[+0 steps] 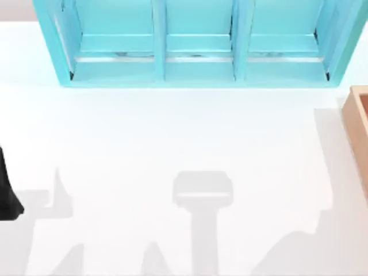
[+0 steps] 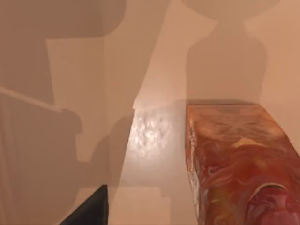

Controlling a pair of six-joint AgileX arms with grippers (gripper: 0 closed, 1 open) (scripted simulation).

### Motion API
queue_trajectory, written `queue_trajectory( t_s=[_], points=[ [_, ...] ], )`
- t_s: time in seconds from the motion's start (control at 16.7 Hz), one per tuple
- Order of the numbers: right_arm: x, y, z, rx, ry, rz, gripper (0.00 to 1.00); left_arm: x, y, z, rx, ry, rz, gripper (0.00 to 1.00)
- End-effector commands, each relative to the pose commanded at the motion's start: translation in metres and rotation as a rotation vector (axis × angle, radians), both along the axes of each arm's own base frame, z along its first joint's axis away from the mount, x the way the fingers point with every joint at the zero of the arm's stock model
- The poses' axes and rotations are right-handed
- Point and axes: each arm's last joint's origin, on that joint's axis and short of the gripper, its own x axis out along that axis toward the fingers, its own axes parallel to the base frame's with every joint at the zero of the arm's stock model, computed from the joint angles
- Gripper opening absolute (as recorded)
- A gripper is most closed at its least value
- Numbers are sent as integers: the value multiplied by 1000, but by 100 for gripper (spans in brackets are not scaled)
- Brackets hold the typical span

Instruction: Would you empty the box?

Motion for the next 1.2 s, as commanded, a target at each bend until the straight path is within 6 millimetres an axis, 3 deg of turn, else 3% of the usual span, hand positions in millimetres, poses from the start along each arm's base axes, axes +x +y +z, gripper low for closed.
queue_trajectory(
  t_s=[0.3,0.6,1.2],
  points=[
    [0,0,-37,-1,0,0,100,0,0,0,0,0,0,100],
    [0,0,-40,0,-1,0,100,0,0,0,0,0,0,100],
    [0,0,-40,0,-1,0,25,0,0,0,0,0,0,100]
  ],
)
